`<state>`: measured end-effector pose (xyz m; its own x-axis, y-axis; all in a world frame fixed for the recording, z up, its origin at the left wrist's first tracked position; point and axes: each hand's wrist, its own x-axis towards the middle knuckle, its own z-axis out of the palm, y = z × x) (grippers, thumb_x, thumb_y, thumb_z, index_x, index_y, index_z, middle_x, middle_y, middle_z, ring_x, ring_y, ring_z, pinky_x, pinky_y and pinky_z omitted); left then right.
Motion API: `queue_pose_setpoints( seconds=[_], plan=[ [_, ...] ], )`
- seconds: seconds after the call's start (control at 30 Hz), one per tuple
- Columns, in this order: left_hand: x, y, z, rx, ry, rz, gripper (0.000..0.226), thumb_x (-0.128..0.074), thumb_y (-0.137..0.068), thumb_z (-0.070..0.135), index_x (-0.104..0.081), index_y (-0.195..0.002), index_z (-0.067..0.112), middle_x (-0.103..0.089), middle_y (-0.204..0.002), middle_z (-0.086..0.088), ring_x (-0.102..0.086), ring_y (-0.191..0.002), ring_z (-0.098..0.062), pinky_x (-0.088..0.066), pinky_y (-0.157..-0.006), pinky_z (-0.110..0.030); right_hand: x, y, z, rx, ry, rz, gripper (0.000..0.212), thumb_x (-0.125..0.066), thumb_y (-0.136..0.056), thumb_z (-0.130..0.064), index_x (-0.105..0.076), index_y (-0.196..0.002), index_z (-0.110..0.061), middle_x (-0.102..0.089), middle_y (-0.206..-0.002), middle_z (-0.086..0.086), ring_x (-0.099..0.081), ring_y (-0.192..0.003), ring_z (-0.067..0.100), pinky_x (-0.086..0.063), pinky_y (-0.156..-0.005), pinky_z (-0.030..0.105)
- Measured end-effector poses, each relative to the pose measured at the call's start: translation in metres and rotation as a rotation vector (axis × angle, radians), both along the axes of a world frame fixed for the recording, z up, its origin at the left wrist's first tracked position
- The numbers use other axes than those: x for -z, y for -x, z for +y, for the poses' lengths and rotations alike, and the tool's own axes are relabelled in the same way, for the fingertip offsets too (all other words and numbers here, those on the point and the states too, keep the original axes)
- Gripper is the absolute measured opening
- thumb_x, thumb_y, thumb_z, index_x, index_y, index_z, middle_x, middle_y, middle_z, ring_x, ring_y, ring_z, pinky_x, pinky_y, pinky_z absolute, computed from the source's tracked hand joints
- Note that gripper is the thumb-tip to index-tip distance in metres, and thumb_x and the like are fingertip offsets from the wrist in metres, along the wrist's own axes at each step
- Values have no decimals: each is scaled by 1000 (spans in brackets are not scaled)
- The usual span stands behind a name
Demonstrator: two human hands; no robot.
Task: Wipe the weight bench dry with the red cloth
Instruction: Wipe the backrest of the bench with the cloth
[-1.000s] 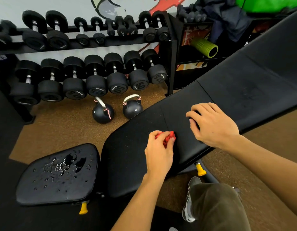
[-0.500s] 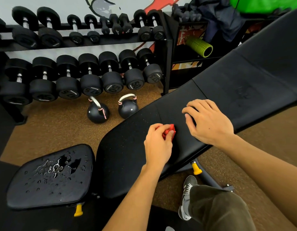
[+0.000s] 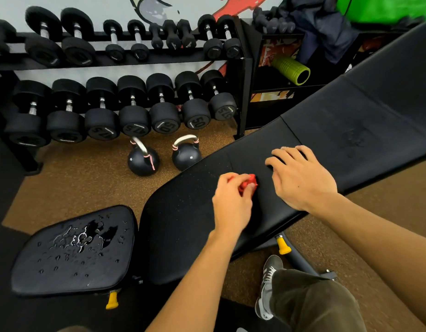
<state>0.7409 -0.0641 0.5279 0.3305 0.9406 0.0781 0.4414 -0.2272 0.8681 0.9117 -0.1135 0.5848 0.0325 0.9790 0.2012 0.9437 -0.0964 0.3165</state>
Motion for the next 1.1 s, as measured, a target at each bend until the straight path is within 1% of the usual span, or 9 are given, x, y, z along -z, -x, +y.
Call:
queue_pose_setpoints(
  seconds=[0.1,0.2,0.3,0.4,0.6,0.7,0.77,0.93,1.1],
  plan=[
    [9,12,-18,75,-49,-1,26,-68,-97,38,-71,-122,35,-50,-128,17,-48,-106,4,-32,-86,-3,-9,-4,4,-23,14,22,47,-30,-98,-33,-65,-126,-21,-67,-128,0,-62,-116,27,-37,-107,43],
    [22,31,-9,55,-7,24,25,-69,-96,39,-73,-121,37,-53,-126,19,-51,-107,2,-41,-96,-15,-17,-11,19,-71,14,55,39,-38,-100,-28,-64,-128,-20,-70,-123,2,-63,-107,28,-43,-103,44],
    [20,31,16,-3,48,61,25,-69,-96,38,-73,-121,36,-54,-125,16,-49,-104,1,-41,-98,-22,-18,-15,36,-124,21,41,36,-55,-96,-20,-64,-131,-17,-67,-126,7,-60,-116,31,-44,-106,46],
    [7,13,30,-45,63,26,26,-68,-97,37,-73,-122,34,-55,-126,13,-48,-102,1,-42,-99,-23,-15,-19,53,-167,44,5,38,-58,-94,-20,-63,-132,-15,-64,-128,8,-56,-123,32,-41,-109,46],
    [5,2,13,35,-26,-5,25,-68,-96,38,-72,-121,38,-51,-125,18,-46,-101,6,-30,-84,0,-12,-21,75,-81,80,-32,44,-37,-103,-32,-53,-140,-15,-53,-143,10,-45,-137,32,-33,-116,48],
    [17,14,26,-10,12,9,25,-70,-95,41,-73,-119,40,-52,-122,19,-51,-103,3,-41,-95,-17,-4,-21,77,10,138,-39,59,-21,-102,-42,-48,-148,-16,-45,-156,12,-36,-149,32,-25,-122,50],
    [15,12,42,-59,63,22,24,-69,-96,39,-72,-119,39,-52,-121,17,-49,-102,1,-42,-98,-24,-3,-21,78,36,160,-51,64,-17,-102,-45,-44,-153,-17,-41,-161,11,-31,-153,31,-21,-125,51],
    [-3,-14,59,-69,61,-12,24,-67,-98,36,-72,-121,36,-52,-125,13,-48,-101,0,-37,-93,-20,-3,-21,80,53,193,-92,68,-12,-101,-48,-36,-158,-20,-31,-167,9,-22,-157,29,-11,-126,54],
    [9,2,44,-2,9,21,23,-68,-97,38,-72,-120,39,-50,-121,18,-46,-101,4,-35,-92,-18,-4,-19,80,50,198,-98,69,-13,-100,-49,-37,-158,-20,-33,-166,9,-23,-156,30,-12,-126,55]
  ],
)
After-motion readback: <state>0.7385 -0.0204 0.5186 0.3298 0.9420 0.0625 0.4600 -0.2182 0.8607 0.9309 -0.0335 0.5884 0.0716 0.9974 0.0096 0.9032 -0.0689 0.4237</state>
